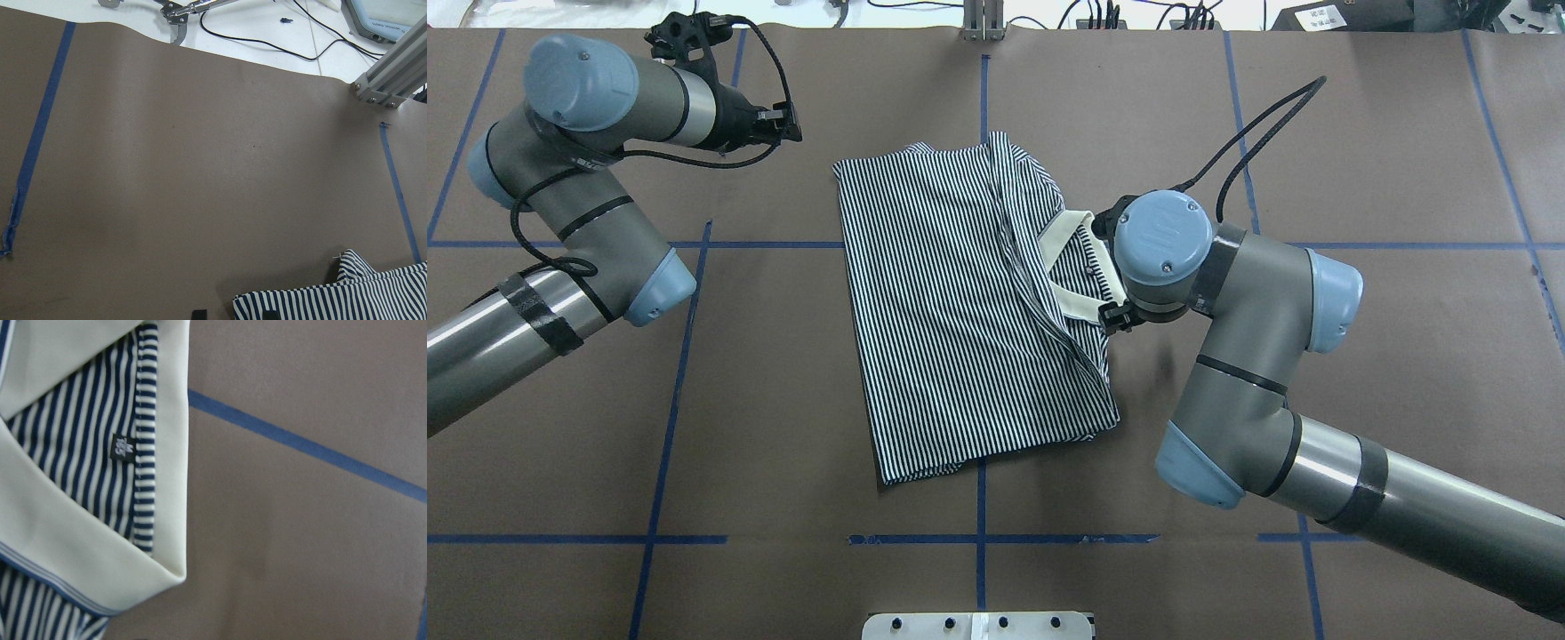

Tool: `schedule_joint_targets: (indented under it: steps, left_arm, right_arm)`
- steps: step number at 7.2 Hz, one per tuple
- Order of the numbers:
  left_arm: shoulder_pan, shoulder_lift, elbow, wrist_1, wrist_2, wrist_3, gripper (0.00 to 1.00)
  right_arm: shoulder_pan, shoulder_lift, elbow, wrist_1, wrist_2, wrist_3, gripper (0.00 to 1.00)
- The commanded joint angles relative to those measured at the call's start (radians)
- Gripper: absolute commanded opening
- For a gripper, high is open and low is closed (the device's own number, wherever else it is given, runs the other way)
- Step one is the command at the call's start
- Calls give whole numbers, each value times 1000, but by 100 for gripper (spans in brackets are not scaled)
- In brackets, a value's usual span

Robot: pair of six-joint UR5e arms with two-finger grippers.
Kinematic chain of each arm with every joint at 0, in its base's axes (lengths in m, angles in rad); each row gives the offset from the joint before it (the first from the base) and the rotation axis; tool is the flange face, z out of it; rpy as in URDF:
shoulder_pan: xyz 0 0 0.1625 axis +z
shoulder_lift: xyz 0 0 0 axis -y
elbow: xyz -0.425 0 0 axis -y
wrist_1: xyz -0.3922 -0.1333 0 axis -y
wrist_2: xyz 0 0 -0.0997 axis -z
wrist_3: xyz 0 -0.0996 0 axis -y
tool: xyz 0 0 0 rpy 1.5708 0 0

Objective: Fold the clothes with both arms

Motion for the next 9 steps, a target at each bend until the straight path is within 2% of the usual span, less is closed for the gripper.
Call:
schedule_joint_targets:
  steps: [1,2,3,4,9]
  left_arm:
    - [-13,1,-3,-3,-42,0,40]
    - [-22,22,-18,-3,-61,0,40]
    - [-24,32,-23,-3,-63,2,40]
    - [-22,32,-23,-3,-63,2,40]
    - [-24,35,-28,-3,-63,2,40]
  right_arm:
    - [3,188,-160,3,1,114,97]
    - [-17,267,-266,55,0,144,97]
    - [-33,275,-306,110,-2,160,97]
    - [-49,275,-331,112,-5,163,97]
    - [-47,269,-343,109,-5,148,97]
